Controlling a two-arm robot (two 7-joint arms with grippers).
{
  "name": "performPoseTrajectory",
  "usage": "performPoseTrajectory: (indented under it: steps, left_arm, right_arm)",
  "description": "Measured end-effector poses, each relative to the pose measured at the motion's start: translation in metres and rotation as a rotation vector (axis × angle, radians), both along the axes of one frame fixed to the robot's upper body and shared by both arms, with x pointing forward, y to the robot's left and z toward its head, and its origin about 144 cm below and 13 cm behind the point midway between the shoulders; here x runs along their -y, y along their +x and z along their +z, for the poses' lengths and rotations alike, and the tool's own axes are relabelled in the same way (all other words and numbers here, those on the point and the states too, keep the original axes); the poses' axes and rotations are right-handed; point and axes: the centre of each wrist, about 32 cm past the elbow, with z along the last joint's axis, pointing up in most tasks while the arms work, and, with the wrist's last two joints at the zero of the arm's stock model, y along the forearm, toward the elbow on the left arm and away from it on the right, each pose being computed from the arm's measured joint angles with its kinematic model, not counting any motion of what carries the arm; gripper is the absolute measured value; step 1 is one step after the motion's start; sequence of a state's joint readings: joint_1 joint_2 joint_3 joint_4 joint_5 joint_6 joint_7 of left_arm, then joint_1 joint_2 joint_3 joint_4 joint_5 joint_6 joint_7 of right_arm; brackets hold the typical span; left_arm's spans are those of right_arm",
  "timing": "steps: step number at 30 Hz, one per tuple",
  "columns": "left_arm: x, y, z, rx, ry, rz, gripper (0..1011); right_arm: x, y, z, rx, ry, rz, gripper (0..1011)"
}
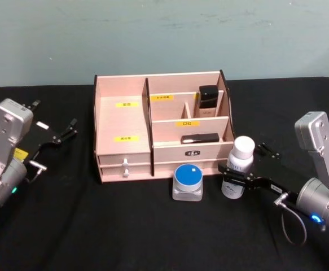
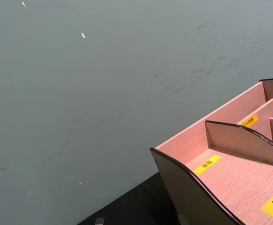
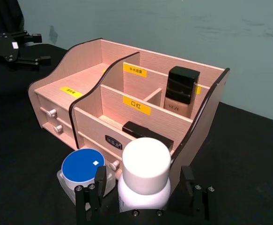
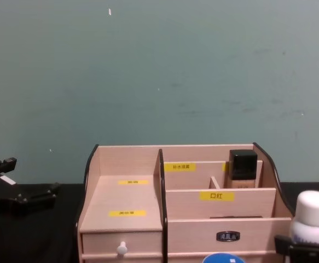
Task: Pick up the facial cleanser and watermelon frost from the table and place them into the tiered storage box.
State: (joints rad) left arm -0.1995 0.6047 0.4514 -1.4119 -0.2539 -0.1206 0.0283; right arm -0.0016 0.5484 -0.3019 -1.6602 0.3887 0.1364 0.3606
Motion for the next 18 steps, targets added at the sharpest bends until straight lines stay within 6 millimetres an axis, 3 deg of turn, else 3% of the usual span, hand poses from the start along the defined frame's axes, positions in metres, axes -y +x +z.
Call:
performPoseTrajectory:
  steps: [13, 18]
  left_arm:
    - [0.0, 0.0, 0.0, 0.0, 0.0, 0.0, 1010]
    - [0.0, 0.0, 0.0, 0.0, 0.0, 0.0, 1010]
  right_arm:
    - [-0.0003, 0.001, -0.0005, -0.002, -0.001, 0.005, 1002]
    - [-0.0003, 0.0009, -0.0004, -0.002, -0.001, 0.004, 924]
